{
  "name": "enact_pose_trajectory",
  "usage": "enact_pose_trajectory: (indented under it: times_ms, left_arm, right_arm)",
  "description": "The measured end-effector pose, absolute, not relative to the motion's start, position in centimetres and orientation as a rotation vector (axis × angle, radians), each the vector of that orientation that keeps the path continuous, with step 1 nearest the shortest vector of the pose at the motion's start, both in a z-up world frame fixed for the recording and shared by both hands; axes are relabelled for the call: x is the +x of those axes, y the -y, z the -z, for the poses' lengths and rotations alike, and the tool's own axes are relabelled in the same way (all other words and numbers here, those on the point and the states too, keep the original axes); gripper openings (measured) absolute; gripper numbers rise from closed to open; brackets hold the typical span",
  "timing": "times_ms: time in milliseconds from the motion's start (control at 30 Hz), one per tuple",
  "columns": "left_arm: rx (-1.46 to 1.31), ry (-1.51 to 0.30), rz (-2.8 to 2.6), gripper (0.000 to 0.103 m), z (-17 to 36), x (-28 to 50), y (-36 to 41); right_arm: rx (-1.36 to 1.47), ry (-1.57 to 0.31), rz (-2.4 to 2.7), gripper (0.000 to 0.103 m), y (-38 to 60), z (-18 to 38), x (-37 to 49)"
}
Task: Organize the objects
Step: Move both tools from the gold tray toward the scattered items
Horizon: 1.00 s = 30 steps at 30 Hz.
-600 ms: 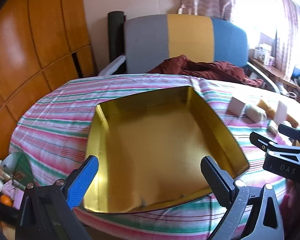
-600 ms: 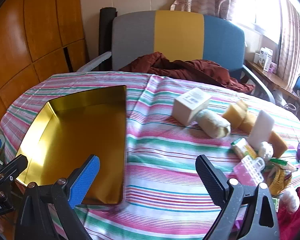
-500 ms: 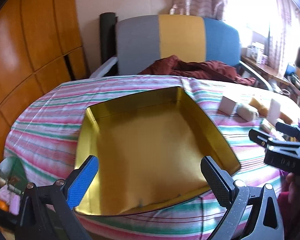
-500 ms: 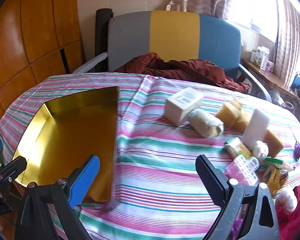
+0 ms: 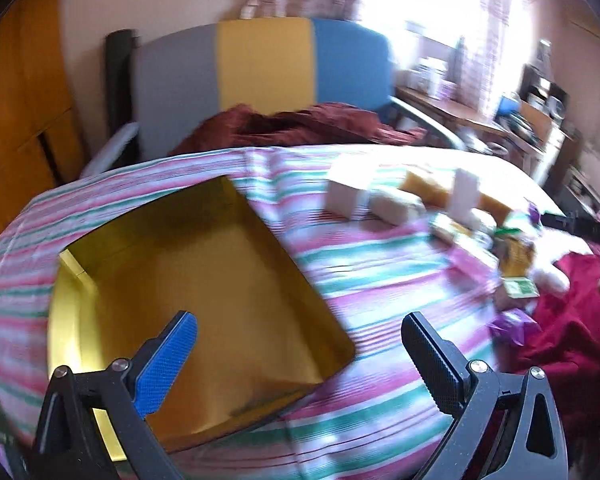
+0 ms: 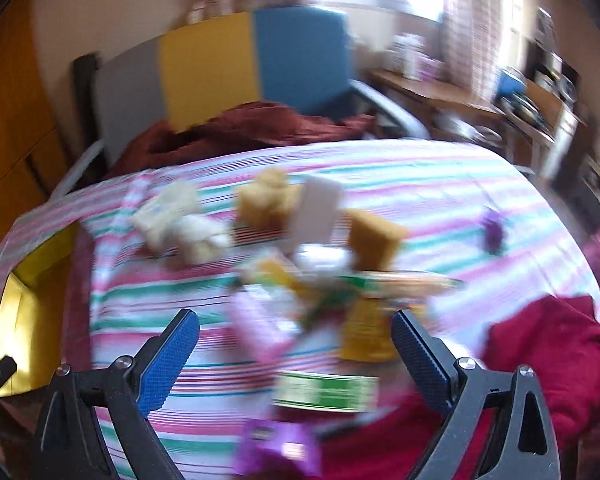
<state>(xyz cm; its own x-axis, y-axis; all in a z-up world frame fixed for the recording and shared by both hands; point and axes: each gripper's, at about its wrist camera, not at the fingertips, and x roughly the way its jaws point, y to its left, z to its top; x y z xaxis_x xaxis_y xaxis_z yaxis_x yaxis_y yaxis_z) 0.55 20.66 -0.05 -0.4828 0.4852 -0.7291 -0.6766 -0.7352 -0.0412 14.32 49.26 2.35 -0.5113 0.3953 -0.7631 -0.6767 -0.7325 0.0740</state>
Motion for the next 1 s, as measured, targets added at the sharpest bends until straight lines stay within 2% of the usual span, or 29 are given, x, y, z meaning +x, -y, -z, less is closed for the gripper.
enact_pose_trajectory:
  times_ms: [333, 500, 767, 833, 900, 1000]
  left_arm:
    - [-0.961, -0.419, -1.772, 0.102, 1.3, 5.6, -30.5]
    - [-0.997, -0.466, -1.629, 0.091, 3.3, 7.7, -35.4]
    - [-0.967, -0.599, -1.455, 0.084, 7.2, 9.3, -39.9]
    - [-0.975, -0.601, -1.427, 0.077, 8.0, 9.2, -40.6]
    - [-1.004, -0.602, -1.405, 0.056, 8.9, 8.9, -41.0]
    - [-0.990, -0.583, -1.404, 0.054, 8.5, 8.9, -40.2]
  right_arm:
    - [-1.023, -0.596, -2.133, 0.098, -53.9, -3.0, 20.0]
    - [-1.055, -0.601, -2.151, 0.098, -53.6, -2.6, 20.5]
    - [-1.144, -0.562, -2.205, 0.098, -53.3, -2.1, 19.7]
    - [-1.166, -0.561, -2.207, 0.098, -53.3, -1.8, 19.5]
    - [-1.191, -0.559, -2.211, 0.098, -53.4, -1.6, 19.1]
    - [-1.247, -0.547, -2.226, 0.098, -53.1, -1.1, 18.4]
